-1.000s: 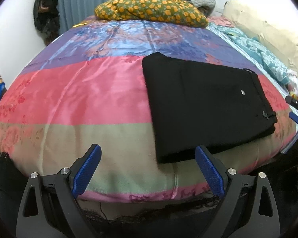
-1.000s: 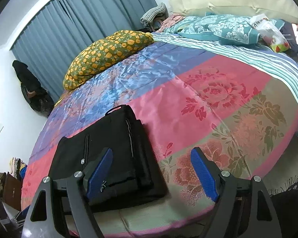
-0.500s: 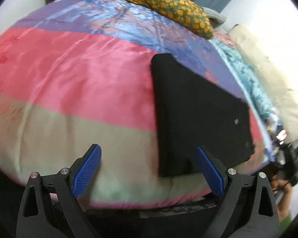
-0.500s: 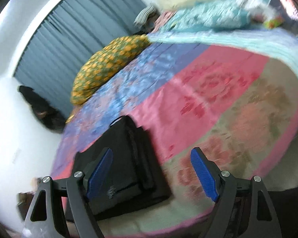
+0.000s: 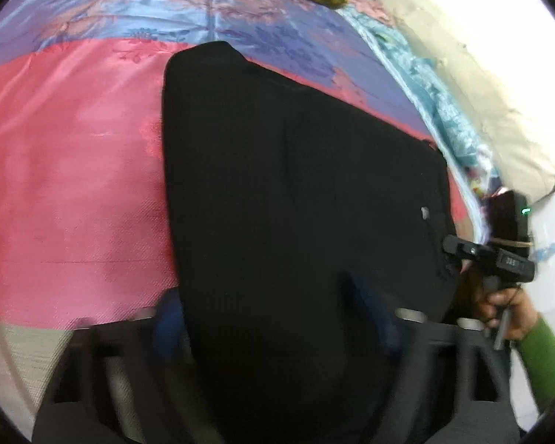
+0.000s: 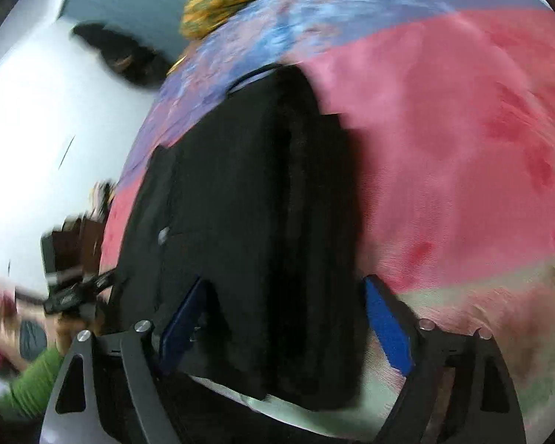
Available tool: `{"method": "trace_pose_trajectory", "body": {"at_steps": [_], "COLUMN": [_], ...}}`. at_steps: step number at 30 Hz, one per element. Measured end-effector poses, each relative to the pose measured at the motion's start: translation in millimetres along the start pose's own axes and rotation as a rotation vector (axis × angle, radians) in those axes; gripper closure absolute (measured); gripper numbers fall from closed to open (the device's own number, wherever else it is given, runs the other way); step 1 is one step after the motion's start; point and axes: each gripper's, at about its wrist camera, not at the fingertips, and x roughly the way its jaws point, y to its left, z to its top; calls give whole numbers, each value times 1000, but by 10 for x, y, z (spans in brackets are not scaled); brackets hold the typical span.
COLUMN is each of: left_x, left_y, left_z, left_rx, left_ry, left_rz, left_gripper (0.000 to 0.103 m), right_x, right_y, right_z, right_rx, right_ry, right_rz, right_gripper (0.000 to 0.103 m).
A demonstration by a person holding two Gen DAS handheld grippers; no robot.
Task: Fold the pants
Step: 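Grasp the trousers with both tools and carry them toward the pillow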
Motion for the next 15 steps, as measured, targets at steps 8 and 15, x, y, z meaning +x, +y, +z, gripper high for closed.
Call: {"method": "trace_pose_trajectory", "body": {"at_steps": [8,15], "left_x": [-520,-1144], "left_y": [-332,-279], "left_z": [274,1237], "left_rx": [55,90], "left_ry": [-118,-321], "left_rz": [2,-29], "left_gripper": [82,81], "right_x": [-235,-475], "right_y": [481,1062], "right_z": [87,929], "right_rx": [-91,-153], "right_ry": [-74,-258], "right_rz": [21,103], "right_gripper": [67,67]}}
